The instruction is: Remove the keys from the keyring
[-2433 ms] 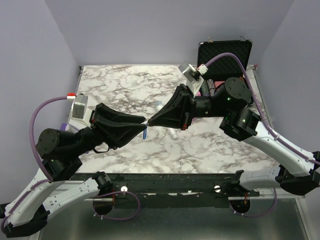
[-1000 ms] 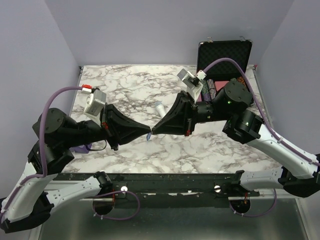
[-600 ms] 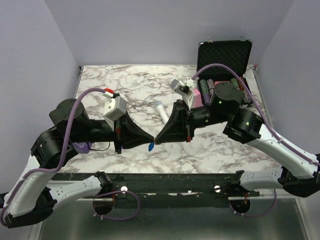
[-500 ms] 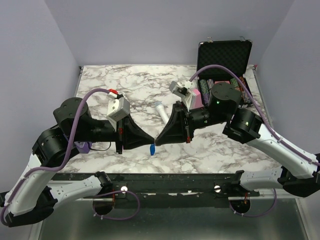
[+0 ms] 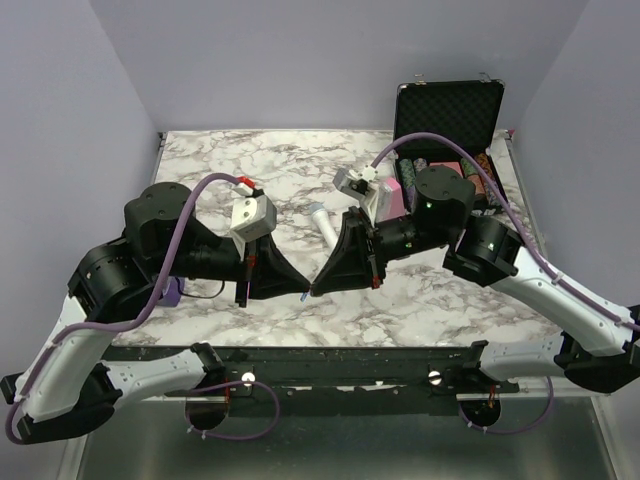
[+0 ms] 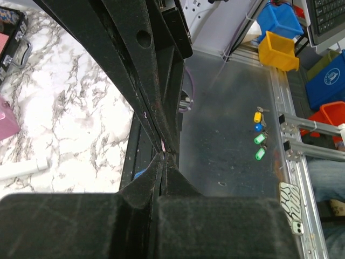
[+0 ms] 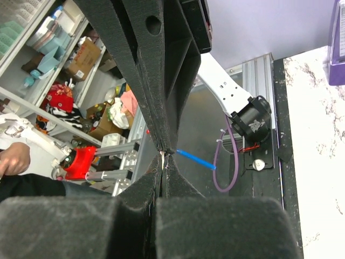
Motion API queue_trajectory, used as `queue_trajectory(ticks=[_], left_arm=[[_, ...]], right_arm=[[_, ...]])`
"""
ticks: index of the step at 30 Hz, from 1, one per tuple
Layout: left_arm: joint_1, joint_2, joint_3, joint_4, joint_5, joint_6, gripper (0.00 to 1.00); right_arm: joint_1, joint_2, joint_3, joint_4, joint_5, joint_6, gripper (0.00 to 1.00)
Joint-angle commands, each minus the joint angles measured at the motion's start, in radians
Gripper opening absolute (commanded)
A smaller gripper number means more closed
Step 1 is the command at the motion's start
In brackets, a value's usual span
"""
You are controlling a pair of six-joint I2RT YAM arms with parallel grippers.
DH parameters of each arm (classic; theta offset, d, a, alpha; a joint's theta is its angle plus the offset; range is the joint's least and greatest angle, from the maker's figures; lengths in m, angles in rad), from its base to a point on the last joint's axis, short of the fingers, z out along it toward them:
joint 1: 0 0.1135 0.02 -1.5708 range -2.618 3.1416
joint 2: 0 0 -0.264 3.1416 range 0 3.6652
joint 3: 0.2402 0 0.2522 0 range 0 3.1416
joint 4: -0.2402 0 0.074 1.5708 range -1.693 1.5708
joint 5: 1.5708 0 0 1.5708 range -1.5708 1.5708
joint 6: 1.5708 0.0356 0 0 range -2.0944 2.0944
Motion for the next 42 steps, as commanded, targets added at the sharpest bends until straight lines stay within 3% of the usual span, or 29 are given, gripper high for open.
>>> queue_trajectory(ticks=[1,4,5,9,12,14,19,23,31,42], left_arm=[[-0.020,0.037,0.049,-0.084,0.067,0.043,0.00],[-0.020,0.025,0.049,-0.060,-0.031,0.027,0.00],[-0.020,0.013,0.043,-0.035,-0.075,0.011,0.05],[-0.020,-0.033,0.023,0.045,-0.186,-0.013,0.42],[-0.020,-0.059,0.014,0.083,-0.268,-0.024,0.64],[-0.020,-0.084,0.008,0.114,-0.333,-0.035,0.72],[-0.020,-0.189,-0.066,0.282,-0.486,-0.085,0.74],[-0.020,-0.320,-0.239,0.517,-0.605,-0.205,0.75],[-0.020,-0.452,-0.452,0.870,-0.596,-0.409,0.70],[-0.020,-0.407,-0.500,0.987,-0.556,-0.483,0.64]], right_arm=[[-0.005,0.030,0.021,-0.012,0.062,-0.023,0.01],[-0.005,0.030,0.020,-0.013,0.067,-0.022,0.01],[-0.005,0.026,0.021,-0.015,0.070,-0.023,0.01],[-0.005,0.013,0.021,-0.015,0.090,-0.022,0.01],[-0.005,0.010,0.023,0.000,0.104,0.000,0.01],[-0.004,-0.001,0.015,0.023,0.124,0.015,0.01],[-0.004,-0.025,-0.005,0.082,0.153,0.029,0.01],[-0.005,-0.004,0.036,0.114,0.156,0.029,0.01],[-0.005,-0.008,0.037,0.361,0.116,0.101,0.01],[-0.004,0.039,0.060,0.508,0.082,0.155,0.01]])
